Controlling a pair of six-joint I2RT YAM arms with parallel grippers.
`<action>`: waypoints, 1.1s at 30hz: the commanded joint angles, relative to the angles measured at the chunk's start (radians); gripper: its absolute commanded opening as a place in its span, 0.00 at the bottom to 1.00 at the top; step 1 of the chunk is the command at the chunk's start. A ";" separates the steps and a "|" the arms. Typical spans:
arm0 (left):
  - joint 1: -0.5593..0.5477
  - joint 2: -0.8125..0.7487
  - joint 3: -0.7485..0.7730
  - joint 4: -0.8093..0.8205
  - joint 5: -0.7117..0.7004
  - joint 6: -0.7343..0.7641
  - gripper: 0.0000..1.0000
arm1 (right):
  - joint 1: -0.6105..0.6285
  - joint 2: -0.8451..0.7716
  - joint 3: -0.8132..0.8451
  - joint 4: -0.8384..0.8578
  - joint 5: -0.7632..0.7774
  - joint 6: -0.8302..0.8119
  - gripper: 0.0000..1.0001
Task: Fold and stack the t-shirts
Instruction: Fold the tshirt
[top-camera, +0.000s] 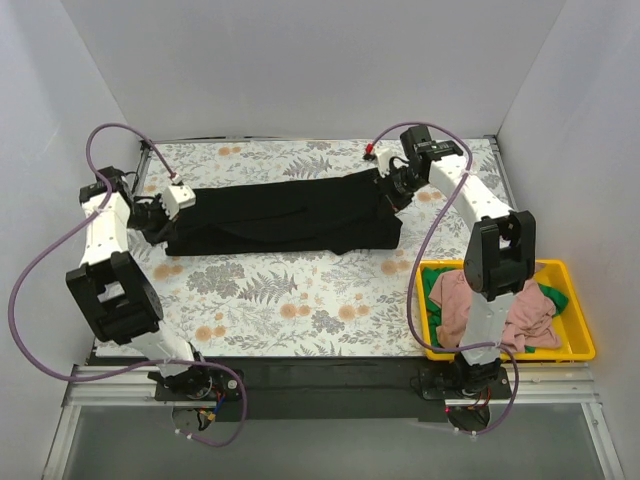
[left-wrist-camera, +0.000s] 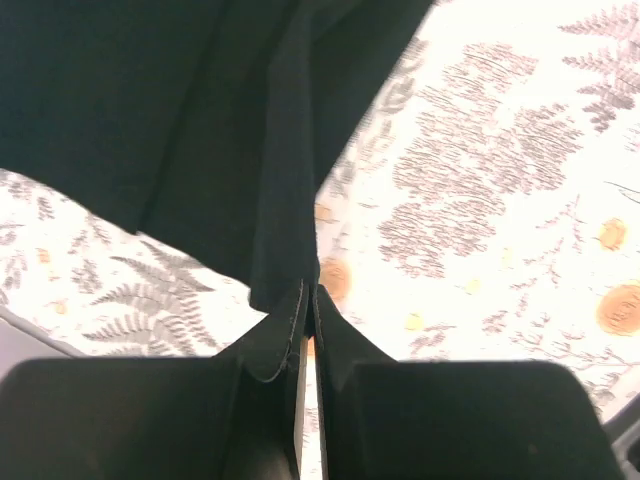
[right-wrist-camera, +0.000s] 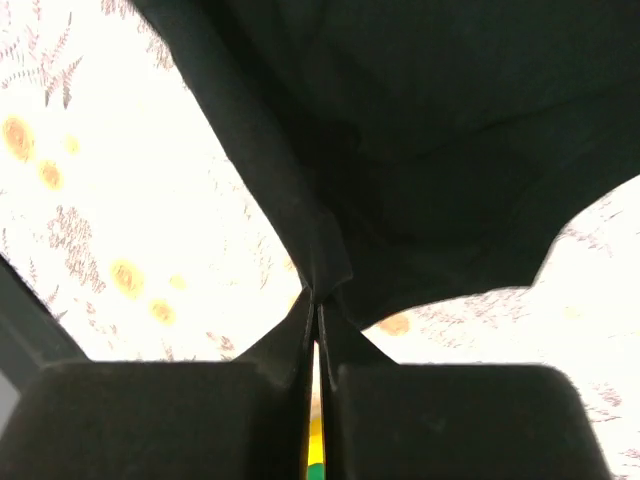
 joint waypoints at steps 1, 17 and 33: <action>0.022 -0.087 -0.108 -0.012 -0.023 0.059 0.00 | -0.005 -0.084 -0.072 -0.010 -0.039 -0.025 0.01; 0.093 0.181 0.160 0.036 0.044 -0.061 0.00 | -0.033 0.064 0.125 -0.013 -0.017 0.016 0.01; 0.073 0.093 0.130 -0.019 0.041 -0.065 0.00 | -0.033 0.014 0.057 -0.025 -0.020 -0.005 0.01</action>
